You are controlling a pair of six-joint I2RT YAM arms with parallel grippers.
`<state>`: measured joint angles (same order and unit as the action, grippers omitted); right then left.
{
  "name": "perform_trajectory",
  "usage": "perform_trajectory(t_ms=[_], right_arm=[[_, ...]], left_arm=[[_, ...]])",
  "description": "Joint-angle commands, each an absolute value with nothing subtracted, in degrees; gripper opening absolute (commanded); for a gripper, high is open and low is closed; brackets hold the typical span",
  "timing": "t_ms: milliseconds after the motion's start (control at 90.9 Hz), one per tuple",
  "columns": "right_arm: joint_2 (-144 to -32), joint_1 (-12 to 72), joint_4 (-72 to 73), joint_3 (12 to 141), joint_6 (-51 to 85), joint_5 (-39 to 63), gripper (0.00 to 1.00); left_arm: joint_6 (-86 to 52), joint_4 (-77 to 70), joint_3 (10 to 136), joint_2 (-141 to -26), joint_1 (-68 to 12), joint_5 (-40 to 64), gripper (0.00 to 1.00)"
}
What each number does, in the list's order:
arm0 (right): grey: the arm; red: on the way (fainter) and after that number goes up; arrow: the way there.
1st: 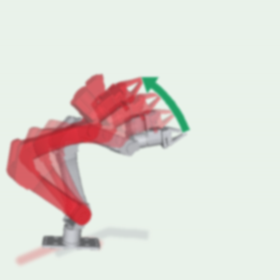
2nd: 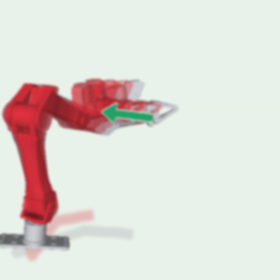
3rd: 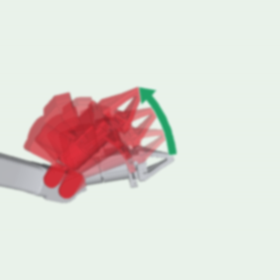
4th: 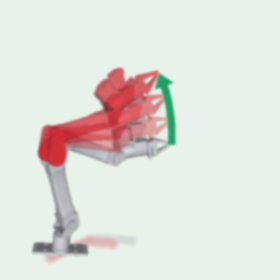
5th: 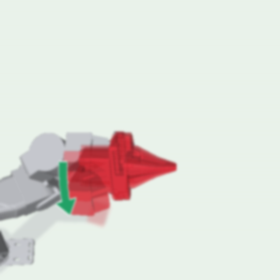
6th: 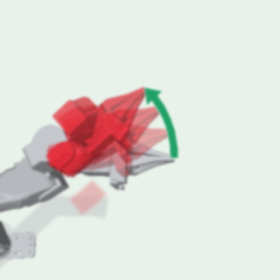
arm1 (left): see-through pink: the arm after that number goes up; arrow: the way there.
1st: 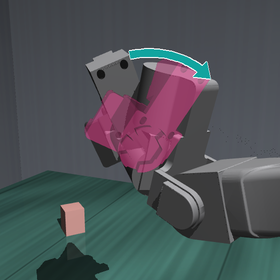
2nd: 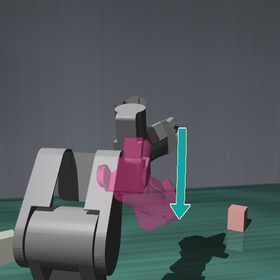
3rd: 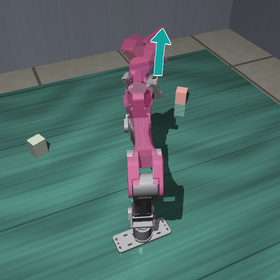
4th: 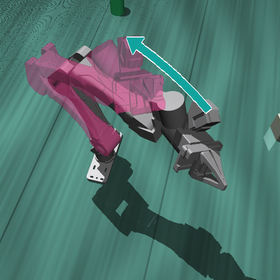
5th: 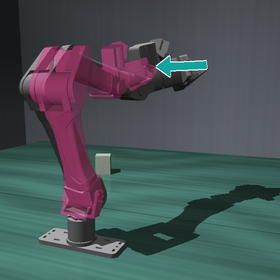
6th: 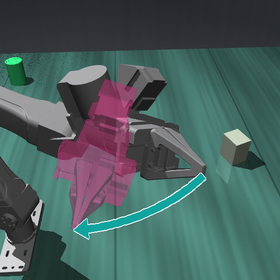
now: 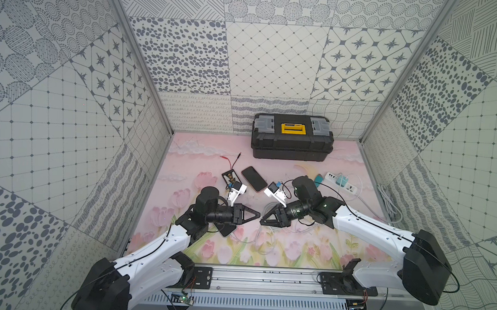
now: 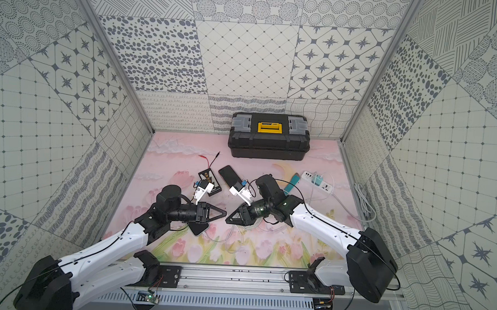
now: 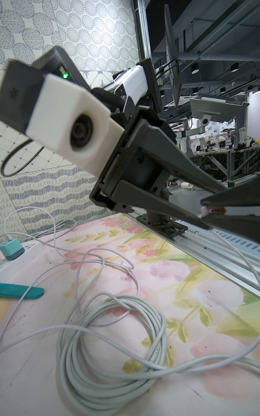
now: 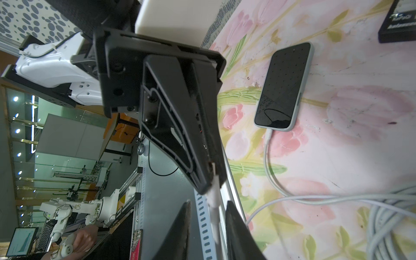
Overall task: Plug the charging cable into the phone
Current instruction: Pick up the charging cable from the center of the board.
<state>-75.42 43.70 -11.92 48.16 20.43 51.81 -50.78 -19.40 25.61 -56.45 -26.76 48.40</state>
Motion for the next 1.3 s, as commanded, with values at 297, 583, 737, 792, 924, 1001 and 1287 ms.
perform_trajectory(t_ms=[297,583,737,792,924,1001,1287], right_arm=[[-75.97,42.23,-8.06,49.73,21.49,54.21,0.13],[-76.26,41.10,-6.95,49.68,22.65,55.11,0.00],[-75.98,40.98,-6.86,49.35,22.63,53.95,0.00],[-75.35,40.93,-6.92,48.94,22.53,53.01,0.00],[-72.93,40.84,-7.23,47.36,21.99,48.93,0.00],[-71.30,40.58,-8.39,46.09,21.26,45.25,0.00],[-65.71,37.63,-11.05,41.43,21.22,33.41,0.00]], left_arm=[[-51.42,-23.99,25.27,-56.96,-26.91,51.24,0.00],[-51.42,-24.26,25.25,-57.14,-26.99,51.36,0.00],[-50.98,-22.05,25.55,-56.75,-26.98,50.18,0.01],[-49.45,-17.29,26.57,-56.05,-26.99,47.55,0.30],[-48.11,-0.25,31.67,-54.34,-26.54,35.83,0.95],[-50.57,9.88,36.30,-55.50,-25.53,27.46,0.99],[-59.57,36.71,57.77,-80.07,-23.77,16.63,0.98]])
